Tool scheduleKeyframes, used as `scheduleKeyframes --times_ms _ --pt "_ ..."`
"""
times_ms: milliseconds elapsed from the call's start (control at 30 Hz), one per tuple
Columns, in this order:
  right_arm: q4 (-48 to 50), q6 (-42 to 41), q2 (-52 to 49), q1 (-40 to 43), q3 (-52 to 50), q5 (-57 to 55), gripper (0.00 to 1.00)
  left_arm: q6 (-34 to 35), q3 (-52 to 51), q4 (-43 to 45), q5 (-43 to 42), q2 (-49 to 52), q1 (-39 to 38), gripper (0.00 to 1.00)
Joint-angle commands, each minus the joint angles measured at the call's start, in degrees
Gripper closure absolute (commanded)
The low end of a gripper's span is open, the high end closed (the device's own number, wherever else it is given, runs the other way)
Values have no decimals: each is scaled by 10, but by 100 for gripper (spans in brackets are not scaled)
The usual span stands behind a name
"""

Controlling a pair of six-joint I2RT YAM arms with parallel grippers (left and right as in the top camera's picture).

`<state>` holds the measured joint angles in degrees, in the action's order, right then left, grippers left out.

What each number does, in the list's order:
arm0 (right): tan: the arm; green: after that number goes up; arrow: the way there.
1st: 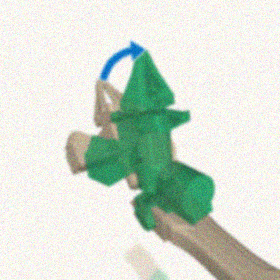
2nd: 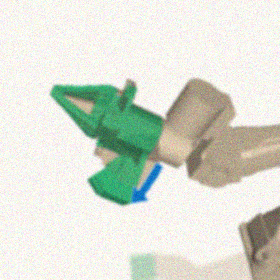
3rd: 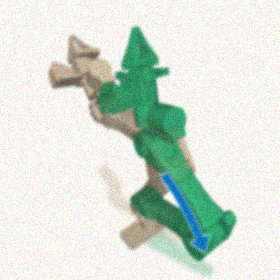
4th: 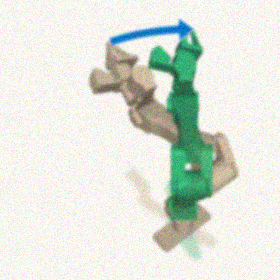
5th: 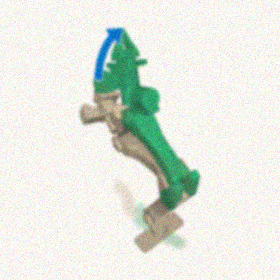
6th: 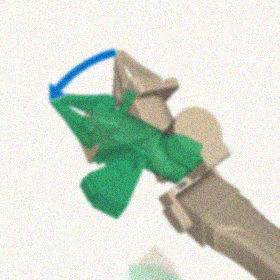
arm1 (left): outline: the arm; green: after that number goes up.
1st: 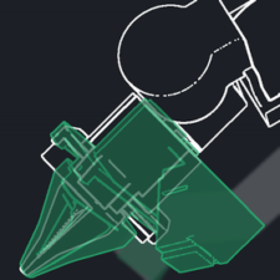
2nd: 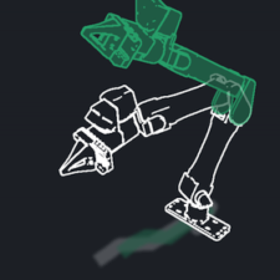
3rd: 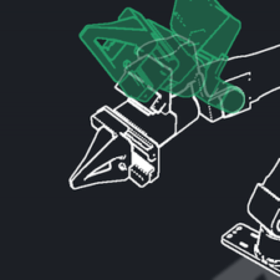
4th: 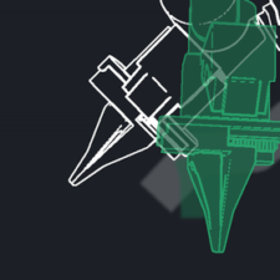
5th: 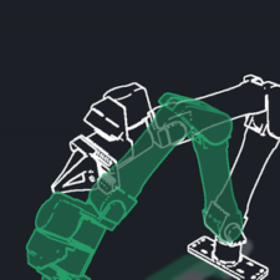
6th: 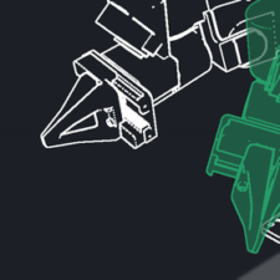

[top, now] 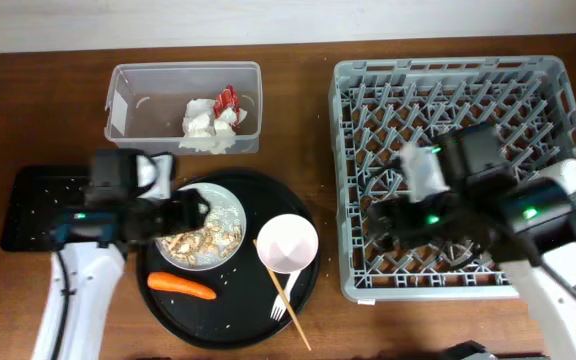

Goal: Sort waste into correct bins and load items into the dishwasher rack

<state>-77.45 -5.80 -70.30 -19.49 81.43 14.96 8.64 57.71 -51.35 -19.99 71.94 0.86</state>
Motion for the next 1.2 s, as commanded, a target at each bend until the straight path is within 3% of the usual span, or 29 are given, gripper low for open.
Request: scheduleKeyframes --times_ms 0,67,233,300,333,400,433,500,567,867,967,1067,1167 --pt "45 5 -47 -147 10 3 10 -4 2 -13 3 -2 38 21" --pt "88 -37 -148 -213 10 -85 10 -4 2 -20 3 -2 41 21" --pt "156 -85 -312 -198 10 -96 11 -4 1 -33 5 -2 41 20" --pt "155 -97 -366 -197 10 -99 17 -4 1 -34 10 -2 41 20" --pt "155 -98 -396 -197 10 -104 25 -4 1 -34 10 -2 41 20" --pt "154 -113 -417 -184 9 -112 33 -4 1 -34 10 -2 41 20" --pt "153 -113 -419 -176 7 -111 46 -4 1 -34 10 -2 41 20" --pt "153 -113 -419 -174 -1 -111 50 -4 1 -34 10 -2 41 20" --pt "153 -112 -419 -174 -10 -111 66 -4 1 -34 10 -2 41 20" --pt "154 -113 -419 -177 -10 -77 96 -4 1 -34 10 -2 41 20" --pt "150 -112 -410 -175 9 -84 96 -4 1 -34 10 -2 41 20" --pt "63 -112 -353 -175 140 -231 96 -4 1 -34 10 -2 41 20" --pt "14 -112 -296 -153 311 -491 96 -4 1 -34 10 -2 41 20"
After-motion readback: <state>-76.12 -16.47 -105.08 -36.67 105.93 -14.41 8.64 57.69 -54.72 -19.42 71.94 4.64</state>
